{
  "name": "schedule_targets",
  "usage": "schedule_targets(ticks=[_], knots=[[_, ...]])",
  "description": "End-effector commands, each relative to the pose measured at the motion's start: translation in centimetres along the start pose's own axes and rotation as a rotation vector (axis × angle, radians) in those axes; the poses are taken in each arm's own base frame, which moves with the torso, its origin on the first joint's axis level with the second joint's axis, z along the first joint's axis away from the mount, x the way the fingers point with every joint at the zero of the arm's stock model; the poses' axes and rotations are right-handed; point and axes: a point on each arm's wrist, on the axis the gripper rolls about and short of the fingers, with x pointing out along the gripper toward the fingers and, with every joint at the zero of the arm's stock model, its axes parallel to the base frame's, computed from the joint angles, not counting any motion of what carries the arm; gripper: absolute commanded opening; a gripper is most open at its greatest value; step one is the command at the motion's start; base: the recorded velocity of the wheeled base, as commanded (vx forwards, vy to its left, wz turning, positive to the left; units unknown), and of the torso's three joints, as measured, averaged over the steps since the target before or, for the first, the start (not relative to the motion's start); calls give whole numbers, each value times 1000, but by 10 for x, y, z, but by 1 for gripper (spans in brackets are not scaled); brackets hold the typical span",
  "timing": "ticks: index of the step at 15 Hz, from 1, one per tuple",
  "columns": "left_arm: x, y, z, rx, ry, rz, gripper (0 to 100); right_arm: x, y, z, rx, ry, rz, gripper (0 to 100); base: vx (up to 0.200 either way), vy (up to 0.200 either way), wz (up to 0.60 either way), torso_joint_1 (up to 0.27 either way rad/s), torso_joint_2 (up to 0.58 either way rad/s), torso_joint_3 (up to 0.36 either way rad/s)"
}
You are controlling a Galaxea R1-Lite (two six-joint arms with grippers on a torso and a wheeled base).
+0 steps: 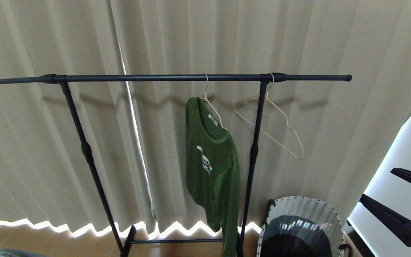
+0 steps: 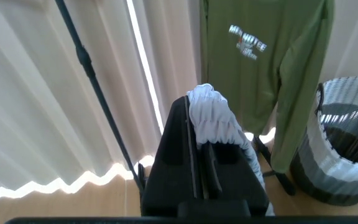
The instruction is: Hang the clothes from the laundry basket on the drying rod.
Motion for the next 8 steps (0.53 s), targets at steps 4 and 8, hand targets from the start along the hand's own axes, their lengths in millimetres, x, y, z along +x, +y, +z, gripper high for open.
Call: schedule_targets(ticks=[4, 8], knots=[[2, 0, -1, 2, 14, 1, 0, 0, 0, 0, -1, -2, 0, 100, 200, 0, 0, 1, -4, 0], [2, 0, -2, 5, 14, -1, 0, -1, 0, 1, -3, -5, 0, 100, 200, 0, 0, -1, 4, 2]])
